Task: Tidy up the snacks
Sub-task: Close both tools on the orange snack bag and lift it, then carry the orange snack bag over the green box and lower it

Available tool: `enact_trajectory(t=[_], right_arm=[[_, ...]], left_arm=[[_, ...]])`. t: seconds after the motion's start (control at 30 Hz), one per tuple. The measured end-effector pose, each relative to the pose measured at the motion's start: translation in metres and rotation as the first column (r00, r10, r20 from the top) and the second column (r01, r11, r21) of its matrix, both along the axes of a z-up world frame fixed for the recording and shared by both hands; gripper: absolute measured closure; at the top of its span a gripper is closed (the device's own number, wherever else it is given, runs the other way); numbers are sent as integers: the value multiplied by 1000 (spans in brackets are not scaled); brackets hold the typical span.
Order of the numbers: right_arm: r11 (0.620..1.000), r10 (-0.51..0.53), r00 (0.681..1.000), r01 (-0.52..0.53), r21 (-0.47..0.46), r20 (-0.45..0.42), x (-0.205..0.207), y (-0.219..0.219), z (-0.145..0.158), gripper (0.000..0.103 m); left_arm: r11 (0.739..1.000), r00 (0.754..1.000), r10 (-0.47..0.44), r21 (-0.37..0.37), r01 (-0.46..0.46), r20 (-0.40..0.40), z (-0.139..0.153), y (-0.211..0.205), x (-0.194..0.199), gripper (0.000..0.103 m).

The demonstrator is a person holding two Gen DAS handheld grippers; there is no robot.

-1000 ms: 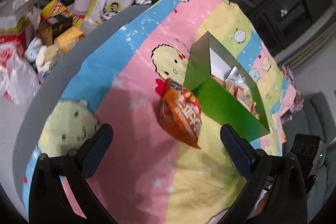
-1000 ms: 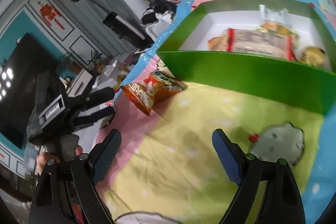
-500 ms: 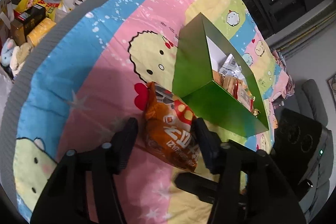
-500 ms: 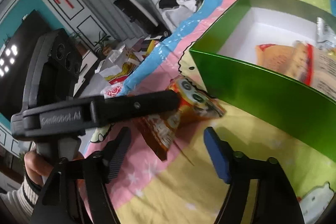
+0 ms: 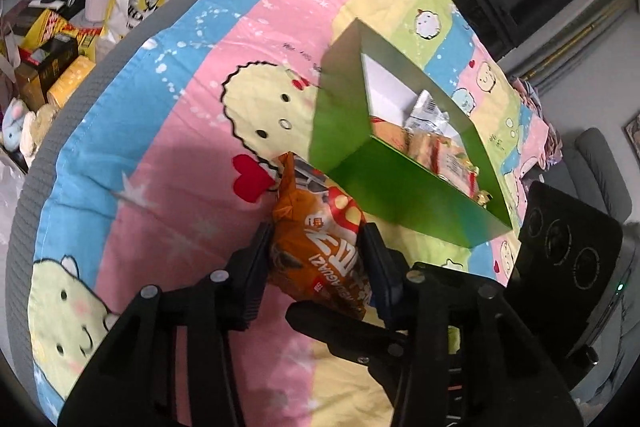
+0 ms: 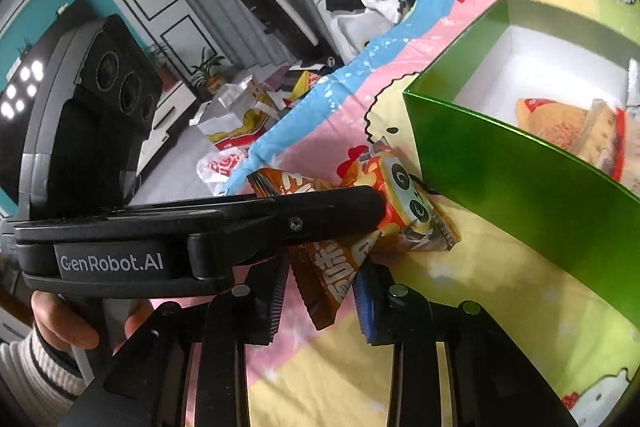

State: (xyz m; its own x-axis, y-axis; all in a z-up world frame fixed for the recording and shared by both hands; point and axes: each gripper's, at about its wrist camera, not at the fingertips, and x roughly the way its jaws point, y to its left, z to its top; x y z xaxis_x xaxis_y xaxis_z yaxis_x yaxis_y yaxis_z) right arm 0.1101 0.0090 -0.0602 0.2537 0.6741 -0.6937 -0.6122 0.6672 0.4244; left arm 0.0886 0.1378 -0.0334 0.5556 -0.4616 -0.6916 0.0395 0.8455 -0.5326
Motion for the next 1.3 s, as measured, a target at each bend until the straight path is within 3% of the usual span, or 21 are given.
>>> enact_trajectory(t=[0.3, 0.63, 1.03, 1.3], right_arm=[[1000, -17, 998, 17, 16, 52, -37, -30, 23, 71], [990, -139, 982, 134, 41, 128, -65, -87, 55, 71], [970, -242, 939, 235, 60, 246, -46, -135, 95, 71], [967, -253, 937, 246, 58, 243, 2, -149, 98, 71]], left_arm=[[997, 996, -57, 49, 54, 63, 23, -39, -35, 59], [983, 974, -178, 71, 170, 142, 53, -99, -44, 59], [963, 931, -268, 88, 253, 250, 90, -144, -7, 58], [961, 933, -277, 68, 268, 229, 92, -152, 50, 58]])
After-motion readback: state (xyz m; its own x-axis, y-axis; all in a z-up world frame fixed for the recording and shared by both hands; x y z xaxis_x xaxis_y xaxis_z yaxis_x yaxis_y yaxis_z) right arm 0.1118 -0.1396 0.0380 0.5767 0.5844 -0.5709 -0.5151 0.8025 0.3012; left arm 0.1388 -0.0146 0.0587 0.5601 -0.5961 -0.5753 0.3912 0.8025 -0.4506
